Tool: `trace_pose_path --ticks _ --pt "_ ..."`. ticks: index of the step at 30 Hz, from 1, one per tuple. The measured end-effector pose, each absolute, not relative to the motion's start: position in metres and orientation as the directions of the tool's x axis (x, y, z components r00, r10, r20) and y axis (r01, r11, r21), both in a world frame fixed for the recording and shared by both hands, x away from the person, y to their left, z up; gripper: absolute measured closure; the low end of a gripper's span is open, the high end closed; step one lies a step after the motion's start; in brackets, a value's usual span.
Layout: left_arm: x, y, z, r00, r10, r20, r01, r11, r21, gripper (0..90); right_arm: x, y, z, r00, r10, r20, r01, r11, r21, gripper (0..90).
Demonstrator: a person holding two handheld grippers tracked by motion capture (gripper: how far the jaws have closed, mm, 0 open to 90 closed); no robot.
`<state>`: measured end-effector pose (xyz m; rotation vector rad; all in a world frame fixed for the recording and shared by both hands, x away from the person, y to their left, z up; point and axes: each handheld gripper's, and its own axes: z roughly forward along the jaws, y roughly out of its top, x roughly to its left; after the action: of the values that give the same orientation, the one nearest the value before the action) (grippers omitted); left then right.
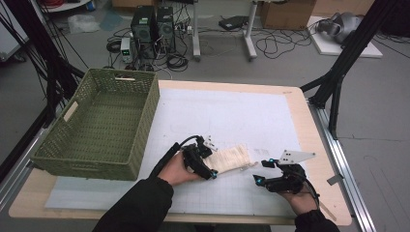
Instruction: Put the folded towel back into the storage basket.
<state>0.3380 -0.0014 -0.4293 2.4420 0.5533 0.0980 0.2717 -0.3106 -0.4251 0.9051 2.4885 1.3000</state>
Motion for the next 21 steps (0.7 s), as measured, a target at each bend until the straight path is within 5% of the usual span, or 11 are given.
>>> trace_pose_path --ticks 11,21 --pt "0.3391 0.0013 -0.431 0.917 0.391 -0.082 0.357 -0.711 0.605 21.5 0.2704 -0.3119 -0.4243 -0.793 0.6 0.104 0.427 0.426 0.798 31.1" --pt "0.3317 -0.0043 -0.4329 0.92 0.392 0.01 0.31 -0.741 0.596 23.4 0.269 -0.3121 -0.423 -0.791 0.603 0.1 0.425 0.424 0.8 30.8"
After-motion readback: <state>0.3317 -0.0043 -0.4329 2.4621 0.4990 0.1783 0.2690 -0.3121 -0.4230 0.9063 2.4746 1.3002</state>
